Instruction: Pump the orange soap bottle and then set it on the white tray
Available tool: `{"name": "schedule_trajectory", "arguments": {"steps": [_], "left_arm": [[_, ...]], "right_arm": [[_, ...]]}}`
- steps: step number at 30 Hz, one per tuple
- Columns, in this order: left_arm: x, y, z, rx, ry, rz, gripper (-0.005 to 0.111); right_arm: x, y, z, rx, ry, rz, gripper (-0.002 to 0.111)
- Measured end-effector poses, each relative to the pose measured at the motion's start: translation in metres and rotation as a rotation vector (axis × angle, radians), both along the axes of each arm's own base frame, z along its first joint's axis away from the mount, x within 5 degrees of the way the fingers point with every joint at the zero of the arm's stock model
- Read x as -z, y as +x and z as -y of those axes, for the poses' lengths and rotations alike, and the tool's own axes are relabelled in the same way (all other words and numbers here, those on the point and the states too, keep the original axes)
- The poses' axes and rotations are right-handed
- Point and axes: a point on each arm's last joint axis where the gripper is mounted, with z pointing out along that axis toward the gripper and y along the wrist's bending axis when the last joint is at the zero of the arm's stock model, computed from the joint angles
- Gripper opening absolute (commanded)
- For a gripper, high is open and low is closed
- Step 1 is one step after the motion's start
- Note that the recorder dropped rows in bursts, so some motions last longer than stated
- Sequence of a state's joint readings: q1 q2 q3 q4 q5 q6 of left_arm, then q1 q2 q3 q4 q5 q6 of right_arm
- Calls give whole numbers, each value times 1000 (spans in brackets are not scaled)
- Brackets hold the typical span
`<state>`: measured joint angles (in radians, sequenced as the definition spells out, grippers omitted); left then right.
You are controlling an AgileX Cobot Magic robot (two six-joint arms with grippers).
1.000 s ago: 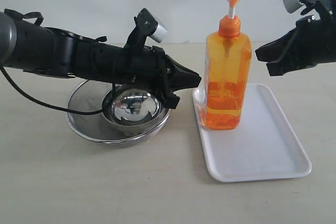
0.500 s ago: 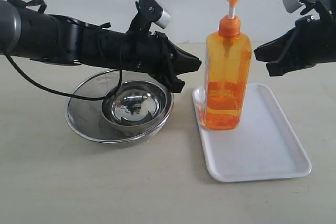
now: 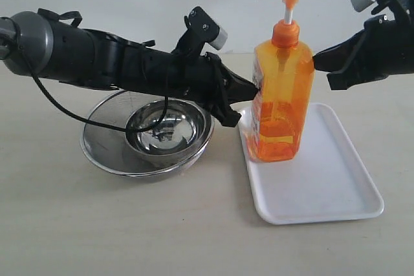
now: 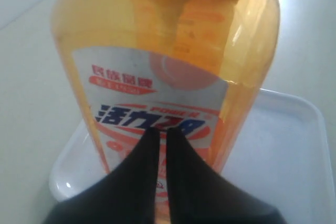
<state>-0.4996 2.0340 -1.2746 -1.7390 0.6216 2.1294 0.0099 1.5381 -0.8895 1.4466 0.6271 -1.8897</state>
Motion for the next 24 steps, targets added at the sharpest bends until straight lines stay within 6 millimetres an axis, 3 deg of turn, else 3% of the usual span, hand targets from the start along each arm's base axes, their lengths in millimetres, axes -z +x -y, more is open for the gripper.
{"name": "schedule_trajectory", "arguments": {"steps": [7, 16, 24], "left_arm": [[0, 0, 0, -1, 0, 0, 5], [1, 6, -6, -75, 26, -18, 5], [-32, 6, -18, -109, -10, 19, 5]], "right_arm": [[0, 1, 1, 6, -8, 5, 0], [3, 7, 12, 133, -71, 14, 0], [3, 7, 12, 136, -71, 13, 0]]}}
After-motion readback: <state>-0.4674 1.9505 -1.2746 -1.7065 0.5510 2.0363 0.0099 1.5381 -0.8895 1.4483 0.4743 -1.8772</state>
